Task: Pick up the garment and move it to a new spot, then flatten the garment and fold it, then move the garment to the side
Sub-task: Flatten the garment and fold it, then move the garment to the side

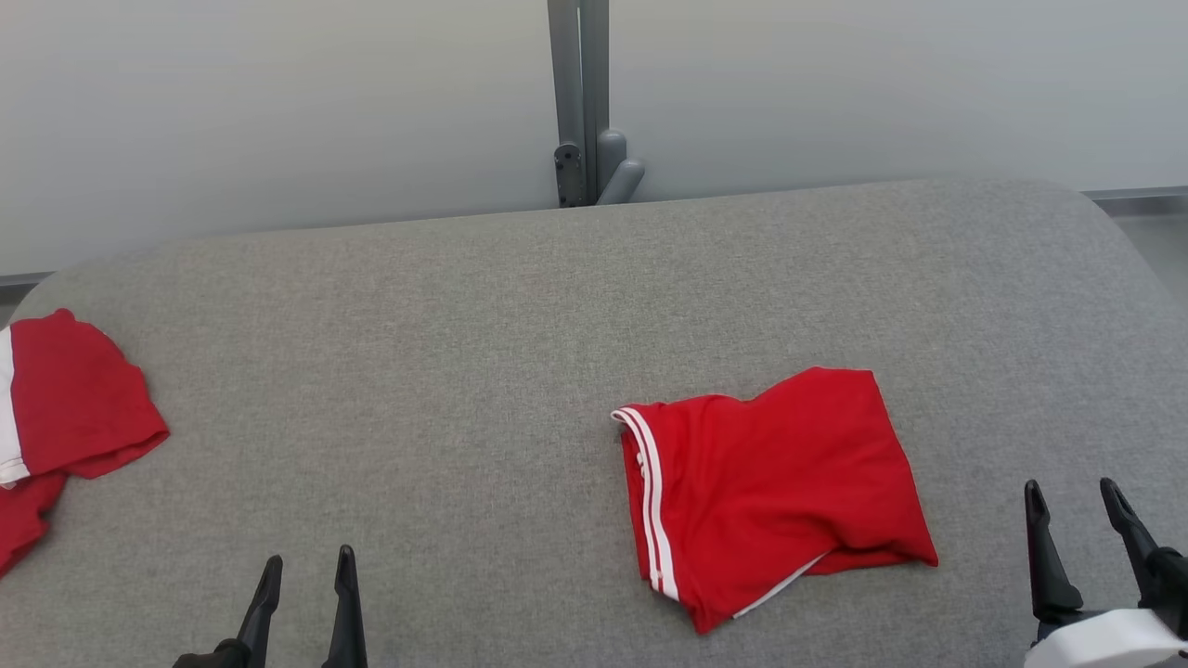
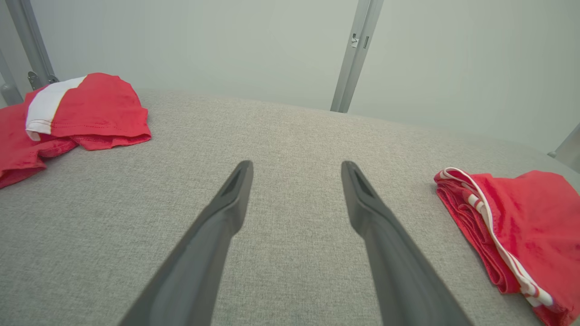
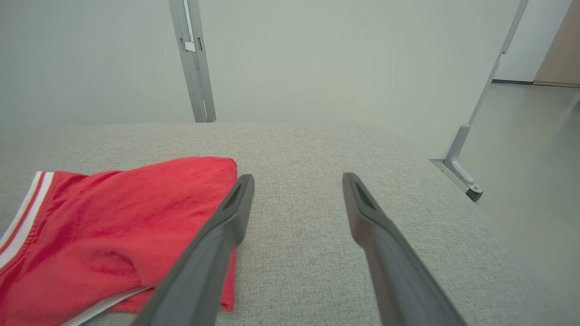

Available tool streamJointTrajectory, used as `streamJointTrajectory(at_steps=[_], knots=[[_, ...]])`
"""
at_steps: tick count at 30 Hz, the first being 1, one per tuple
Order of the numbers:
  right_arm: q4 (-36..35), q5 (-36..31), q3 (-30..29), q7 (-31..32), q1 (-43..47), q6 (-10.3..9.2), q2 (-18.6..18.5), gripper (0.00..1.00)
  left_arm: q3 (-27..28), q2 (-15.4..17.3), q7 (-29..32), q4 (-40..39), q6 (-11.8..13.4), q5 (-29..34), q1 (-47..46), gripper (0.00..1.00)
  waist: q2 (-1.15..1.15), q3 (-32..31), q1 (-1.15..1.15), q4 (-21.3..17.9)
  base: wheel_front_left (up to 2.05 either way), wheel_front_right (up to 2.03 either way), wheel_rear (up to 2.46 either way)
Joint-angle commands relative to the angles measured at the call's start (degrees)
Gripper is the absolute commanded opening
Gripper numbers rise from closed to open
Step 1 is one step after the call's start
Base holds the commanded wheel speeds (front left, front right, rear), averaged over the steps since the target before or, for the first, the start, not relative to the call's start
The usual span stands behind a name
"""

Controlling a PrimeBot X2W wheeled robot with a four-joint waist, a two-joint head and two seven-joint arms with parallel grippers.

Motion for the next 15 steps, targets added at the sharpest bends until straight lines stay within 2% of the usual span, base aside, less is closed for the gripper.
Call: streamJointTrajectory(at_steps=[1,8,15], knots=[[0.17,0.27,-0.6,-0.16,1.1,-0.02,0.27,1.0,0.33,0.14,-0.15,-0.09,-0.31,0.4,0.77,1.0,0.0,-0.27,0.0,0.14,0.0,0.0,0.0],[1.03,0.7,-2.04,-0.16,2.38,-0.02,0.58,1.0,1.09,0.14,-0.15,-0.6,-1.13,1.07,1.64,1.0,0.0,-0.82,0.0,0.45,0.0,0.0,0.0],[0.63,0.49,-0.69,-0.16,1.04,-0.02,0.62,1.0,1.15,0.14,-0.15,-0.48,-1.36,1.37,1.5,1.0,0.0,-0.54,0.0,0.45,0.0,0.0,0.0]])
